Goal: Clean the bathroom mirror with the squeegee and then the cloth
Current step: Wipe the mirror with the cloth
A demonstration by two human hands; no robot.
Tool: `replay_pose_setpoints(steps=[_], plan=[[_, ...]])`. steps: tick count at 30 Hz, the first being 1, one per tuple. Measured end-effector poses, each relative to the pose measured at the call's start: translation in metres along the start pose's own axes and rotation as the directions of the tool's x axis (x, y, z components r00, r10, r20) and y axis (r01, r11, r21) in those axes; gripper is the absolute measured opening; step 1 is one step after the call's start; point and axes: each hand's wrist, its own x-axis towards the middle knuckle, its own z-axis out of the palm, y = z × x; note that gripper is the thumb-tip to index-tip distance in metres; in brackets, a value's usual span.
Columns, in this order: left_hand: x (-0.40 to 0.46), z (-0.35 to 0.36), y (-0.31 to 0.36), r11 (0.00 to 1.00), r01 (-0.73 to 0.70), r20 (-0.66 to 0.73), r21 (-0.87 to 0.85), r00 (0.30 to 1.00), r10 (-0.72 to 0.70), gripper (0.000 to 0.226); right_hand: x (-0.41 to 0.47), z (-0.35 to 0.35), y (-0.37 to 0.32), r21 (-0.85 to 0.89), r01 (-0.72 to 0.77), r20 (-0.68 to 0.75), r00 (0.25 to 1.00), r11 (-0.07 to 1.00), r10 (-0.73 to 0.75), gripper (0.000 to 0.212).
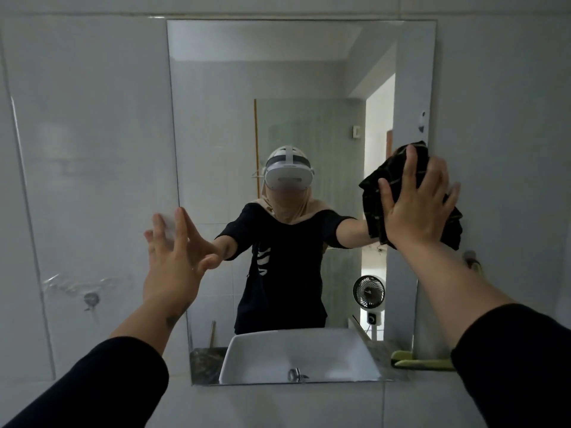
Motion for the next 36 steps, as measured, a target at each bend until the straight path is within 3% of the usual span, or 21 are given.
replay_pose_setpoints(steps=[12, 19, 31, 36], plan=[[-0.002, 0.001, 0.002, 1.000, -0.009, -0.025, -0.010, 1.000, 0.009, 0.099, -0.061, 0.014, -0.029, -0.004, -0.018, 0.027, 0.999, 1.000, 0.018, 0.061], [-0.005, -0.002, 0.004, 1.000, -0.014, -0.012, -0.019, 1.000, 0.014, 0.097, -0.070, 0.011, -0.091, 0.000, 0.214, 0.047, 0.976, 0.977, -0.214, 0.063], [-0.029, 0.002, -0.031, 0.989, -0.131, -0.063, -0.072, 0.990, 0.127, 0.090, -0.100, 0.013, -0.229, -0.005, 0.634, 0.069, 0.772, 0.773, -0.632, 0.069], [-0.054, 0.012, -0.059, 0.998, -0.060, 0.062, -0.029, 0.996, 0.062, 0.091, -0.136, 0.022, -0.244, -0.011, 0.742, 0.100, 0.668, 0.670, -0.738, 0.071]])
